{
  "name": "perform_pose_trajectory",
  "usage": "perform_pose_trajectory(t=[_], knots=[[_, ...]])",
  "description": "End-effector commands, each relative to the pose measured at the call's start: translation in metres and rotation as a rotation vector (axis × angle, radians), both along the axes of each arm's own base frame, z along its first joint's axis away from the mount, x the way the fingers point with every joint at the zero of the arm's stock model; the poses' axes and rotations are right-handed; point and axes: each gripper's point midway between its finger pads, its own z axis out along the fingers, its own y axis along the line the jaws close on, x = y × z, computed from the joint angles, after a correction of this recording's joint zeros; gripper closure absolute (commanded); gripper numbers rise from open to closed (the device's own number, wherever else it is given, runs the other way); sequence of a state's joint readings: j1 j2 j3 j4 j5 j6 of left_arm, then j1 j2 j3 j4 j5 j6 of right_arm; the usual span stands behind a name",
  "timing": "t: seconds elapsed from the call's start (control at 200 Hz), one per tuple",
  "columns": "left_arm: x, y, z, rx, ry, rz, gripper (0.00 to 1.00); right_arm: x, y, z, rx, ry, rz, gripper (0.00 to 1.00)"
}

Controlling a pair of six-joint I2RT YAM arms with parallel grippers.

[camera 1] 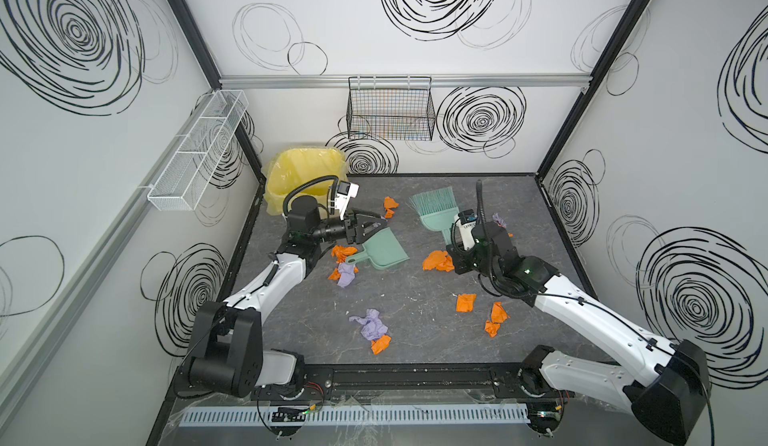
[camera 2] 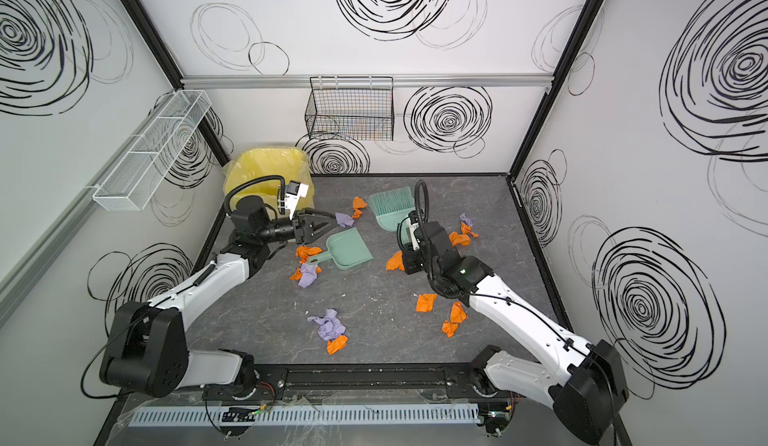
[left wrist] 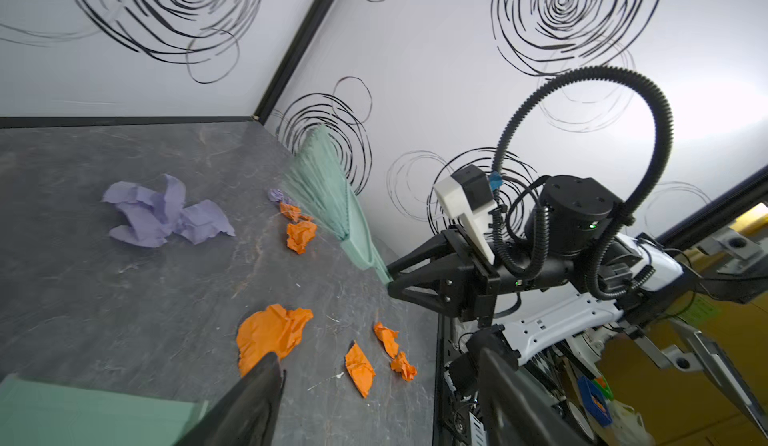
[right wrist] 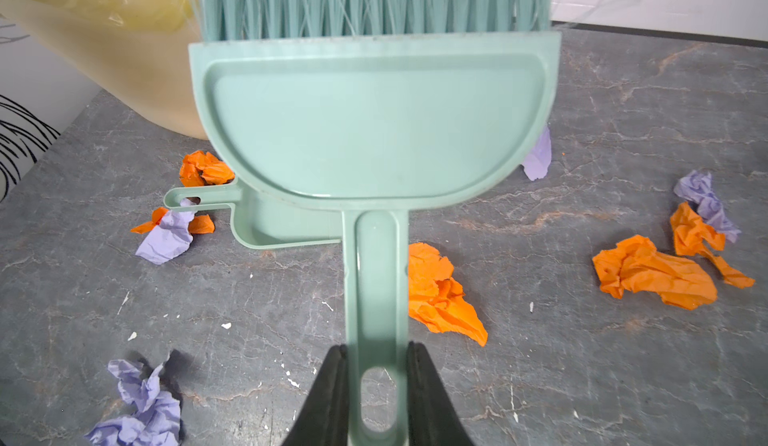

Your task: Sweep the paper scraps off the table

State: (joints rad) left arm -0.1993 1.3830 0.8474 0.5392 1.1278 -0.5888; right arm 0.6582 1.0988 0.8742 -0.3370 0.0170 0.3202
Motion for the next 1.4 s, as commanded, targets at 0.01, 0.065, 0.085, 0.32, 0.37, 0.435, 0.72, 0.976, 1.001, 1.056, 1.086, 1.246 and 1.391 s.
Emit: perform_pose_trajectory(t=[0.01, 0.065, 0.085, 0.32, 0.37, 0.435, 0.72, 0.976, 1.001, 1.056, 1.086, 1.246, 1.391], knots=[[-0.006, -0.021, 0.011, -0.020, 0.013, -0.073, 0.24, 0.009, 0.008, 0.027, 0.085, -0.101, -0.055, 0.79], [-0.006, -0.029, 0.008, -0.015, 0.031, -0.095, 0.25, 0.009, 0.012, 0.028, 0.088, -0.105, -0.055, 0.79], [-0.006, -0.031, 0.007, -0.012, 0.036, -0.100, 0.25, 0.009, 0.014, 0.029, 0.087, -0.106, -0.055, 0.79], [0.002, -0.059, -0.007, 0.094, 0.047, -0.109, 0.29, 0.005, 0.029, 0.033, 0.103, -0.124, -0.046, 0.79], [0.003, -0.065, -0.007, 0.114, 0.035, -0.113, 0.30, 0.005, 0.031, 0.032, 0.104, -0.123, -0.045, 0.79], [0.004, -0.073, -0.009, 0.138, 0.032, -0.121, 0.31, 0.004, 0.034, 0.032, 0.106, -0.125, -0.041, 0.79], [0.013, -0.097, -0.019, 0.203, 0.040, -0.134, 0.40, 0.002, 0.047, 0.038, 0.114, -0.131, -0.020, 0.79], [0.018, -0.100, -0.016, 0.218, 0.022, -0.119, 0.56, 0.001, 0.057, 0.036, 0.114, -0.132, -0.005, 0.79], [0.018, -0.100, -0.017, 0.218, 0.023, -0.119, 0.58, 0.001, 0.057, 0.035, 0.114, -0.131, -0.006, 0.79], [0.017, -0.101, -0.017, 0.218, 0.024, -0.124, 0.64, 0.000, 0.058, 0.035, 0.116, -0.133, -0.006, 0.79], [0.017, -0.101, -0.018, 0.218, 0.026, -0.126, 0.67, 0.000, 0.059, 0.034, 0.116, -0.131, -0.005, 0.79], [0.017, -0.099, -0.019, 0.221, 0.019, -0.120, 0.74, -0.002, 0.058, 0.030, 0.110, -0.125, -0.004, 0.79], [0.017, -0.097, -0.018, 0.218, 0.015, -0.120, 0.82, -0.005, 0.058, 0.027, 0.111, -0.119, 0.000, 0.79]])
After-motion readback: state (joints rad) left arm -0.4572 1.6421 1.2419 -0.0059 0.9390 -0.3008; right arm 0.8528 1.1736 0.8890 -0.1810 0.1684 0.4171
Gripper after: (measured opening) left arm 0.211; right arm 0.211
